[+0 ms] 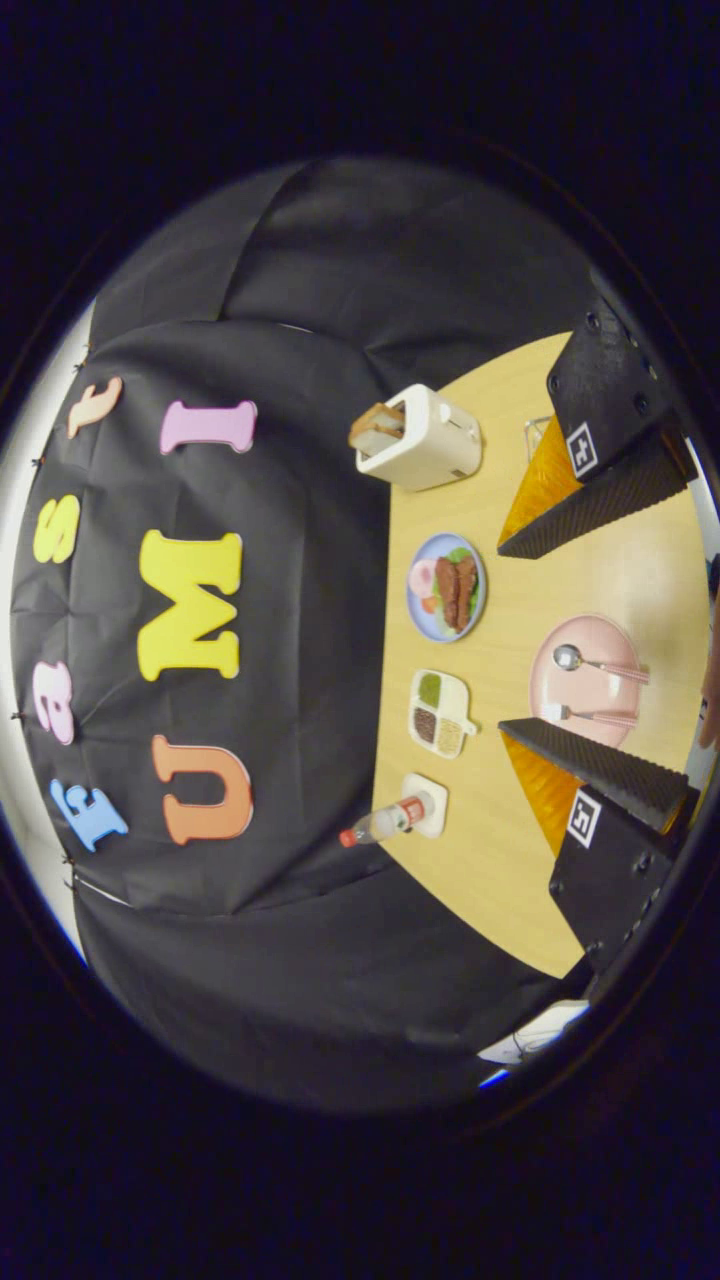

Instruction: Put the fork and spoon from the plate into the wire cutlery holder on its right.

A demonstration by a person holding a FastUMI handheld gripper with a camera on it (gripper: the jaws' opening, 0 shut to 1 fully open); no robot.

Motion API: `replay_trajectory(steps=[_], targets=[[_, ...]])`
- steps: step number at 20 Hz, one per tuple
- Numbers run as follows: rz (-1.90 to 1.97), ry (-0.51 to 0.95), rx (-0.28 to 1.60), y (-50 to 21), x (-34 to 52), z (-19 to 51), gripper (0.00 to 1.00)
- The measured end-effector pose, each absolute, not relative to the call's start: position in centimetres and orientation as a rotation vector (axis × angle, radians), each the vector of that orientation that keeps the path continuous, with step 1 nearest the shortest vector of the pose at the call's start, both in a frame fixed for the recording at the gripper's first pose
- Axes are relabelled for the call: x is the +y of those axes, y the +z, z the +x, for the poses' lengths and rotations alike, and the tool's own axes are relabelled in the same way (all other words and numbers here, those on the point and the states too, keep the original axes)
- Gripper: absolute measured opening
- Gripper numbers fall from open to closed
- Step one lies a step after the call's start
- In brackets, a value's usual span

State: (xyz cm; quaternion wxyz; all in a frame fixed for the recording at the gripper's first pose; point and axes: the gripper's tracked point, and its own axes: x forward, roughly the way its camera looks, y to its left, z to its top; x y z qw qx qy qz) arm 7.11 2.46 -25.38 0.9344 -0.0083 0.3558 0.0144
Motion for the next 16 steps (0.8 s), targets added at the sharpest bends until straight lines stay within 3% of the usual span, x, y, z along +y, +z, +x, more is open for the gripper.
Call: replay_trajectory(steps=[7, 12, 16], targets=[[-0.004, 0.019, 1.027, -36.9, 3.5, 6.4, 0.97], [-0.031, 0.002, 1.136, -42.6, 3.8, 6.0, 0.96], [-0.023, -0.033, 1.206, -46.7, 3.7, 5.5, 0.86]])
